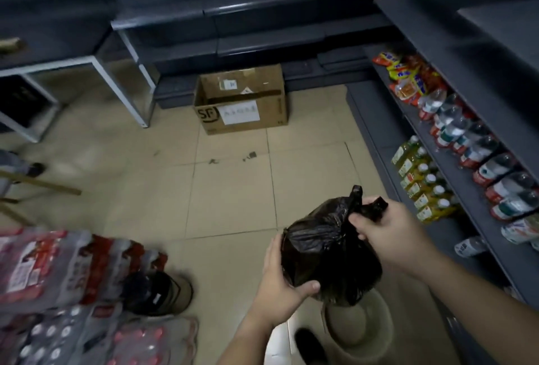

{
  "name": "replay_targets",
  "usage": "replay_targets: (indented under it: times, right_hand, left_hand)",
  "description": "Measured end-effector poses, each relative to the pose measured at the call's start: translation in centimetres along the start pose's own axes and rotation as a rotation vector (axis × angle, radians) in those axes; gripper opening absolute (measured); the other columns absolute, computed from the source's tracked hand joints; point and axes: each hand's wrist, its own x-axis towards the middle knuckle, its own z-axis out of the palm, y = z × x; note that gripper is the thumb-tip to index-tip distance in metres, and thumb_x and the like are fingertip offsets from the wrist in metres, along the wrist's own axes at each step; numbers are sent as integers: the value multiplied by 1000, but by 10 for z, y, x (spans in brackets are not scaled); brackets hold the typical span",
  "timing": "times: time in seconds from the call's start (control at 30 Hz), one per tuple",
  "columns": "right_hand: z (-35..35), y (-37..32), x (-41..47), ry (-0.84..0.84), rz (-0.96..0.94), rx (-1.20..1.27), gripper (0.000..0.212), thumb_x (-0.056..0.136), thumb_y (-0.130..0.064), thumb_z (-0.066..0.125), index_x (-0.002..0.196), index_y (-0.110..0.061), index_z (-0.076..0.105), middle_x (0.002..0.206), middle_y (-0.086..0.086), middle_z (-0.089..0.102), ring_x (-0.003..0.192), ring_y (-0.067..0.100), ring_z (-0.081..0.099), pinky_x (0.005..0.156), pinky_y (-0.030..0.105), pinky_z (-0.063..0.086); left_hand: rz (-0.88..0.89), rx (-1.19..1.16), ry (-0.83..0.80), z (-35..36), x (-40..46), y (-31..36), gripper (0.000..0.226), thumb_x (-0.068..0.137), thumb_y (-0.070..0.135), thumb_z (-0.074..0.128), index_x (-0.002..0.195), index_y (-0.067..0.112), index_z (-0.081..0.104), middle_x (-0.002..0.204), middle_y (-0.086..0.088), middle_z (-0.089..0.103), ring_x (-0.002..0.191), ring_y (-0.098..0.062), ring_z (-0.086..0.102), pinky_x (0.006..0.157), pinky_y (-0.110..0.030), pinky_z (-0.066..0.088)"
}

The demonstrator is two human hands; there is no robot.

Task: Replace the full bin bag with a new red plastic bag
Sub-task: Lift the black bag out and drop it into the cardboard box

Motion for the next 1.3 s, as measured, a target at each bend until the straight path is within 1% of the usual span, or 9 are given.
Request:
replay_targets:
  times: [0.1, 0.2, 0.3, 0.5, 0.77, 0.83, 0.9, 0.97, 1.3]
  right_hand:
    - [17, -22, 31, -20, -3, 11, 2, 87, -12, 69, 88, -12, 68, 64, -4, 70, 54, 7, 67, 61, 28, 50]
    - [38, -39, 70, -64, -16, -5, 5, 87, -14, 69, 82, -14, 68, 59, -7, 68, 55, 8, 66, 59, 24, 50]
    - [57, -62, 109, -76, 11, 25, 5, 86, -17, 70, 82, -15, 69, 59, -4, 68, 57, 13, 67, 65, 36, 54]
    - [94, -118, 190, -98, -9, -2, 12, 86, -18, 69, 74, -19, 68, 55, -6, 66, 53, 7, 65, 58, 27, 46]
    - [154, -193, 333, -63, -46, 32, 15, 87, -16, 69, 72, -19, 65, 55, -8, 64, 55, 8, 64, 60, 28, 48]
    - [171, -210, 372, -48, -47, 46, 15, 87, -16, 69, 72, -19, 65, 56, -8, 65, 55, 9, 64, 62, 29, 49]
    - [187, -229, 411, -46, -37, 56, 15, 87, -17, 69, 73, -19, 66, 56, -10, 65, 55, 8, 64, 63, 30, 49]
    - [203, -249, 448, -50, -36, 52, 14, 87, -17, 69, 73, -19, 66, 56, -10, 65, 55, 8, 64, 63, 30, 49]
    - [256, -324, 657, -81, -95, 70, 12, 84, -19, 69, 79, -9, 64, 59, -7, 63, 53, 8, 63, 62, 32, 52]
  left_hand:
    - [-33, 27, -20, -30, 30, 4, 120, 67, 33, 90, 157, 28, 11, 160, 10, 19, 147, -3, 18, 111, -10, 17]
    - [-72, 95, -51, -66, 72, 1, 125, 65, 46, 89, 158, 30, 7, 159, 11, 17, 144, -1, 17, 112, -17, 17]
    - [-109, 141, -97, -105, 112, 2, 128, 62, 55, 87, 158, 37, 4, 159, 13, 18, 146, -7, 18, 115, -25, 20]
    - [-107, 159, -112, -172, 204, 18, 128, 60, 61, 86, 156, 44, 3, 154, 15, 24, 143, -6, 24, 113, -29, 25]
    - [-15, 51, -159, -251, 354, 41, 119, 62, 42, 90, 152, 44, 12, 150, 14, 36, 135, 6, 34, 98, 3, 27]
    - [-6, 47, -174, -276, 397, 46, 123, 60, 45, 90, 156, 39, 13, 152, 12, 36, 135, 5, 35, 105, -5, 31]
    - [-14, 44, -193, -303, 439, 52, 127, 58, 47, 90, 158, 37, 11, 155, 8, 35, 140, -4, 37, 115, -28, 35]
    - [-15, 53, -206, -330, 479, 59, 129, 57, 46, 90, 158, 36, 10, 156, 6, 34, 142, -10, 37, 116, -40, 37]
    - [-29, 47, -190, -429, 674, 94, 135, 56, 34, 96, 158, 34, 8, 155, 2, 37, 141, -14, 40, 116, -46, 37]
